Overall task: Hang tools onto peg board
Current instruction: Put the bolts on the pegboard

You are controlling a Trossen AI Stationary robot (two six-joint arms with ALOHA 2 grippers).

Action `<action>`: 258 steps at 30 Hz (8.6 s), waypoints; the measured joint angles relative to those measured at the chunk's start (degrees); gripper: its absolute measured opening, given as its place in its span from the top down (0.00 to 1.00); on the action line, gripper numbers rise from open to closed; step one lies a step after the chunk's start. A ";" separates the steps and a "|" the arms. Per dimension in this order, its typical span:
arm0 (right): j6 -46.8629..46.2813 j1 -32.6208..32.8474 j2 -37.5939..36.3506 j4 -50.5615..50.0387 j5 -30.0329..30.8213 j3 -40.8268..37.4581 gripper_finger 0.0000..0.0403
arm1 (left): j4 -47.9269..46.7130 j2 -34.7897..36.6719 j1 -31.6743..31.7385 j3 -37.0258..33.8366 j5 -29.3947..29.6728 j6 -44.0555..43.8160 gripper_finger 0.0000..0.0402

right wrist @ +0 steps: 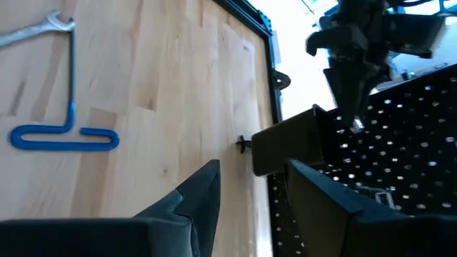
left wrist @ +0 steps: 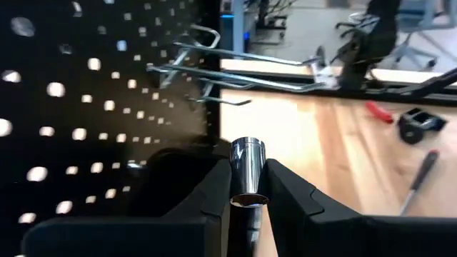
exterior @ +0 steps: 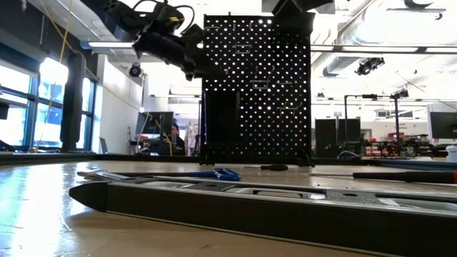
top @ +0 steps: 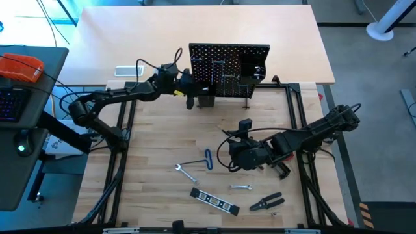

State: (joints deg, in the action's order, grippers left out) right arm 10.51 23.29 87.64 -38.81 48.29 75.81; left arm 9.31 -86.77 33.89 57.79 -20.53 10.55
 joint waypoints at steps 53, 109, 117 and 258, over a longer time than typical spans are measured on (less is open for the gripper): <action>-55.95 20.95 0.07 -16.00 -32.43 -9.57 0.62 | -9.66 3.32 -11.24 3.64 5.65 5.82 0.62; -101.79 45.65 23.87 -14.30 -29.39 -0.50 0.69 | -9.45 1.54 -20.24 3.53 9.13 9.64 0.62; -101.73 45.33 24.19 -14.22 -29.23 -0.50 0.69 | -9.42 1.54 -20.24 3.53 9.13 9.64 0.62; -11.84 4.60 15.76 -26.77 20.97 10.67 0.87 | 20.03 -12.80 -24.26 2.91 -5.06 -23.89 0.38</action>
State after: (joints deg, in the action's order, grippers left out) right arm -1.32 27.89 103.40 -65.57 69.27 86.48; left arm 29.34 -99.57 9.63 60.70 -25.59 -13.34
